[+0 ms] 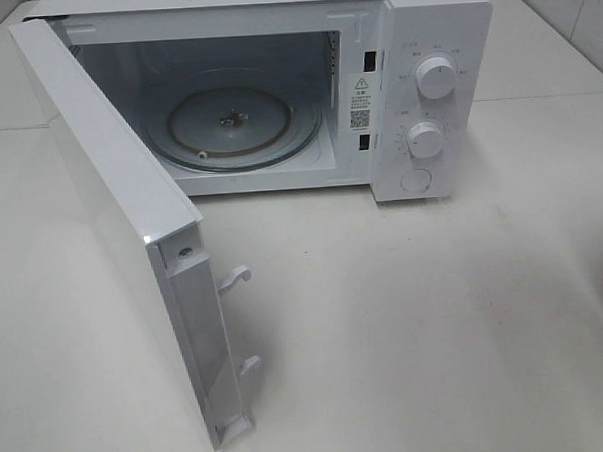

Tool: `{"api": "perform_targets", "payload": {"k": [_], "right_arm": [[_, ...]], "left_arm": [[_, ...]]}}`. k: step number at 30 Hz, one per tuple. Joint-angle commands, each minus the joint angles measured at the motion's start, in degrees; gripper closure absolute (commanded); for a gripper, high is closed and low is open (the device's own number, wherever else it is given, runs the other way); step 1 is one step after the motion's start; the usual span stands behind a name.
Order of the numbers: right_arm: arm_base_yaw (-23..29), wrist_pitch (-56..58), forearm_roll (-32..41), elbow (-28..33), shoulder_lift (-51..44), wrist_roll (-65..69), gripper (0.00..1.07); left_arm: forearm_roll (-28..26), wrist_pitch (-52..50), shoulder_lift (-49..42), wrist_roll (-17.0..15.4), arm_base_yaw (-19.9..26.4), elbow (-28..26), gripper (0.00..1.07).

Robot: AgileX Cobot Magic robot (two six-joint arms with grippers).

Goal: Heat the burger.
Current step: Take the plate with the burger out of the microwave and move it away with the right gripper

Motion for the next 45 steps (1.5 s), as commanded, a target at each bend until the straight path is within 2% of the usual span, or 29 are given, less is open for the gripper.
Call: {"api": "perform_targets", "payload": {"k": [1,13,20,23,25,45], "right_arm": [[-0.06,-0.06,-4.01,-0.52,2.35,4.41,1.07],[-0.06,1.49,-4.01,-0.57,9.80,20.51,1.07],[-0.06,5.10,-5.33,-3.84,17.25,33.80,1.07],[-0.06,5.44,-5.50,-4.18,18.22,35.12,1.07],[-0.06,6.76,-5.50,-5.33,22.23,39.48,1.07],[-0.23,4.76,-8.08,-7.45,35.87,48.93,1.07]], "left_arm": [[-0.06,-0.17,-1.03,0.00,0.11,0.06,0.06],[-0.06,-0.17,-1.03,0.00,0.11,0.06,0.06],[-0.06,-0.17,-1.03,0.00,0.11,0.06,0.06],[-0.06,-0.17,-1.03,0.00,0.11,0.06,0.06],[-0.06,-0.17,-1.03,0.00,0.11,0.06,0.06],[-0.06,-0.17,-1.03,0.00,0.11,0.06,0.06]]}}
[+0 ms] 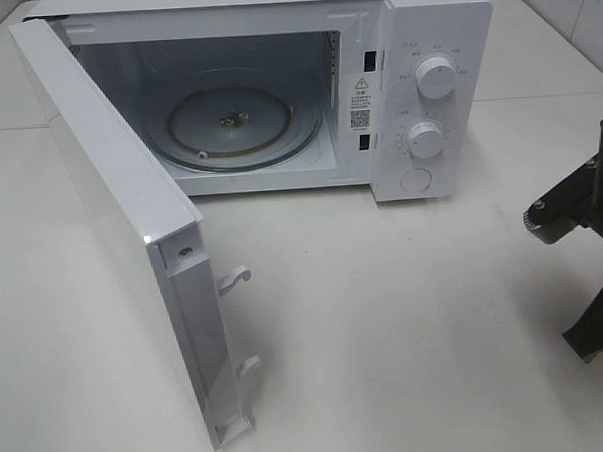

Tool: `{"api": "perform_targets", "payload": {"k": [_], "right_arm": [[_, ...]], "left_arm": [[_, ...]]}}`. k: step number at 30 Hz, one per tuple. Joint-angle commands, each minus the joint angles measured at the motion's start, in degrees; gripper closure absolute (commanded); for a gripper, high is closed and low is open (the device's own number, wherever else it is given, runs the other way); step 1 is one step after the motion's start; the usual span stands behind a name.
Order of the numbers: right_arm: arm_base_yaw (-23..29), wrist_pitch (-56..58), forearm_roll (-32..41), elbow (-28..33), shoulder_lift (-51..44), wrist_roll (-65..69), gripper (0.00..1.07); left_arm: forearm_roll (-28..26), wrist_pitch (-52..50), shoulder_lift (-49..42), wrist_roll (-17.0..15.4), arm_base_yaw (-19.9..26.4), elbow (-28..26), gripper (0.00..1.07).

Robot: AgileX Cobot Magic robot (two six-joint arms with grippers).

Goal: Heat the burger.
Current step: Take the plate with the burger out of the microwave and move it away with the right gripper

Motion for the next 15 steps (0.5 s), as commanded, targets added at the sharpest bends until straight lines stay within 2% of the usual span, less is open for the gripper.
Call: {"api": "perform_targets", "payload": {"k": [1,11,15], "right_arm": [[-0.23,1.78,-4.13,-0.29,1.20,1.60,1.07],[-1.26,0.17,-5.90,-0.29,6.53,7.16,1.07],[-4.47,-2.52,-5.84,-0.29,8.65,8.37,1.07]], "left_arm": [[-0.06,-0.17,-1.03,0.00,0.11,0.06,0.06],[-0.06,-0.17,-1.03,0.00,0.11,0.06,0.06],[-0.06,-0.17,-1.03,0.00,0.11,0.06,0.06]]}}
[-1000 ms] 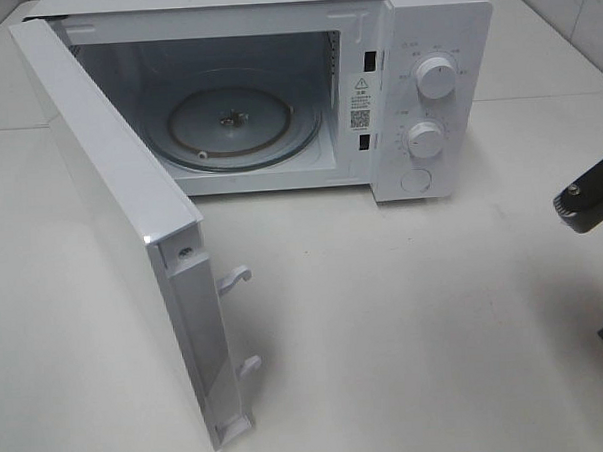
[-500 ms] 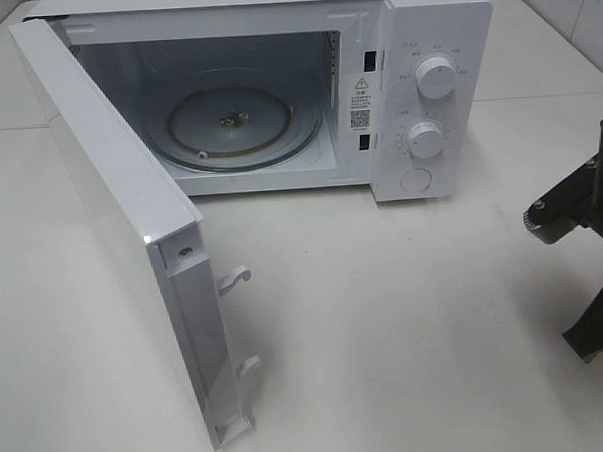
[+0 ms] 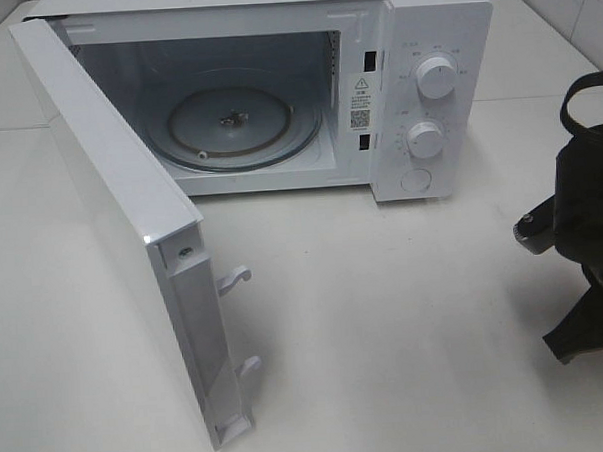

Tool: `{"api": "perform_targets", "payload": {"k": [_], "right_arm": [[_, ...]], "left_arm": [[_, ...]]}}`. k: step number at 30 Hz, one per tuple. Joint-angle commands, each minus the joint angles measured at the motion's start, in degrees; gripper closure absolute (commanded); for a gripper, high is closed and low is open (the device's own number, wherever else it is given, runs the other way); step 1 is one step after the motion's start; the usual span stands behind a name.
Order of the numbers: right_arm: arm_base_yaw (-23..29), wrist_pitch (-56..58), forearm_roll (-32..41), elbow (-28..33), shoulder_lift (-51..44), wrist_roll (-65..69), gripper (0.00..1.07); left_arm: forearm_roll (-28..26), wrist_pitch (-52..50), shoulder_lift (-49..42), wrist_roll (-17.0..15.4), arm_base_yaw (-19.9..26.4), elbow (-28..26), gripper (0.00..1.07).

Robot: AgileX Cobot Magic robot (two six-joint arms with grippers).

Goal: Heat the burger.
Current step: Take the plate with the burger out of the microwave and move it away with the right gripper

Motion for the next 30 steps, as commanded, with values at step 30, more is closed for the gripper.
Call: {"api": "perform_targets", "payload": {"k": [30], "right_arm": [[-6.99,-4.18,-1.95,-0.23,7.62,4.93,0.82]], "left_arm": [[-0.06,-0.17,-1.03,0.00,0.11,0.06,0.06]]}}
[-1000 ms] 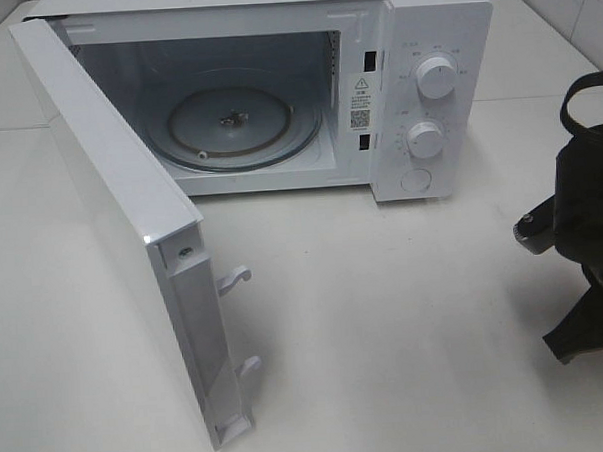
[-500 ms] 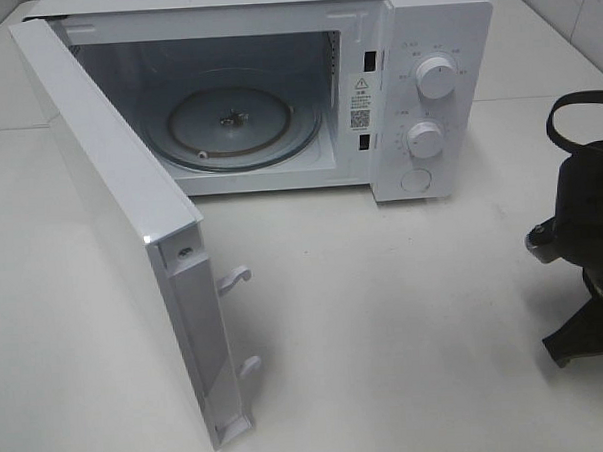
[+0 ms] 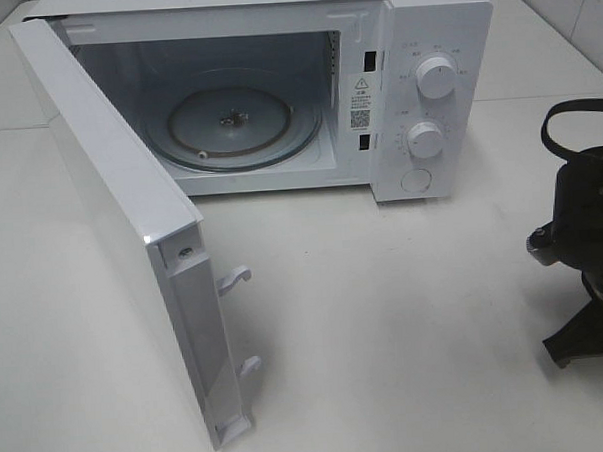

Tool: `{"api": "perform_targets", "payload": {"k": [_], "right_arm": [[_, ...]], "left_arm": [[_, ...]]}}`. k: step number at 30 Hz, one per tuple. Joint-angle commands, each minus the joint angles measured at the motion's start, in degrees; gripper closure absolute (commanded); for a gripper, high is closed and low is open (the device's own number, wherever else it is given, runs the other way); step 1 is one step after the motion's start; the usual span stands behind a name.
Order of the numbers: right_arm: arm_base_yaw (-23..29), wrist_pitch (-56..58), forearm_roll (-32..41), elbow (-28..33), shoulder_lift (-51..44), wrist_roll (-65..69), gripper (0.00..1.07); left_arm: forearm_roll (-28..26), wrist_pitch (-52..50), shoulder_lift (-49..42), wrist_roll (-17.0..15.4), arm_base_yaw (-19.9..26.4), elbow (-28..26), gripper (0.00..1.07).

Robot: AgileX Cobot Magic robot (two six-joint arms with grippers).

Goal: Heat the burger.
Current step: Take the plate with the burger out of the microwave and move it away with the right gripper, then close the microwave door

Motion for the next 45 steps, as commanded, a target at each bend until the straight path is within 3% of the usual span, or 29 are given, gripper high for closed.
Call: {"api": "perform_targets", "payload": {"k": [1,6,15,19,20,23,25,28,30,33,45], "right_arm": [[-0.23,1.66,0.29,-0.11,-0.11,0.34,0.76],[-0.23,0.63,1.66,-0.11,-1.95,-1.26,0.67],[-0.23,-2.98,6.76,-0.11,-10.60,-8.94,0.66],[-0.23,-6.70,12.66,-0.11,-17.93,-17.59,0.50],[-0.23,-7.73,15.70,-0.11,-20.68,-20.86,0.40],[-0.23,-8.42,17.53,-0.11,-21.89,-22.80,0.35],[-0.23,-9.45,25.95,-0.11,-28.36,-35.47,0.24],[-0.23,-9.05,27.90,-0.11,-29.68,-38.56,0.24],[-0.23,-8.02,37.82,-0.11,-35.12,-49.56,0.27],[-0.23,-7.10,42.23,-0.11,-38.56,-52.14,0.30],[-0.23,-0.11,43.72,-0.11,-49.05,-52.48,0.31]], "left_arm": [[-0.06,-0.17,-1.03,0.00,0.11,0.06,0.06],[-0.06,-0.17,-1.03,0.00,0.11,0.06,0.06],[-0.06,-0.17,-1.03,0.00,0.11,0.06,0.06],[-0.06,-0.17,-1.03,0.00,0.11,0.06,0.06],[-0.06,-0.17,-1.03,0.00,0.11,0.06,0.06],[-0.06,-0.17,-1.03,0.00,0.11,0.06,0.06],[-0.06,-0.17,-1.03,0.00,0.11,0.06,0.06],[-0.06,-0.17,-1.03,0.00,0.11,0.06,0.06],[-0.06,-0.17,-1.03,0.00,0.11,0.06,0.06],[-0.06,-0.17,-1.03,0.00,0.11,0.06,0.06],[-0.06,-0.17,-1.03,0.00,0.11,0.06,0.06]]}}
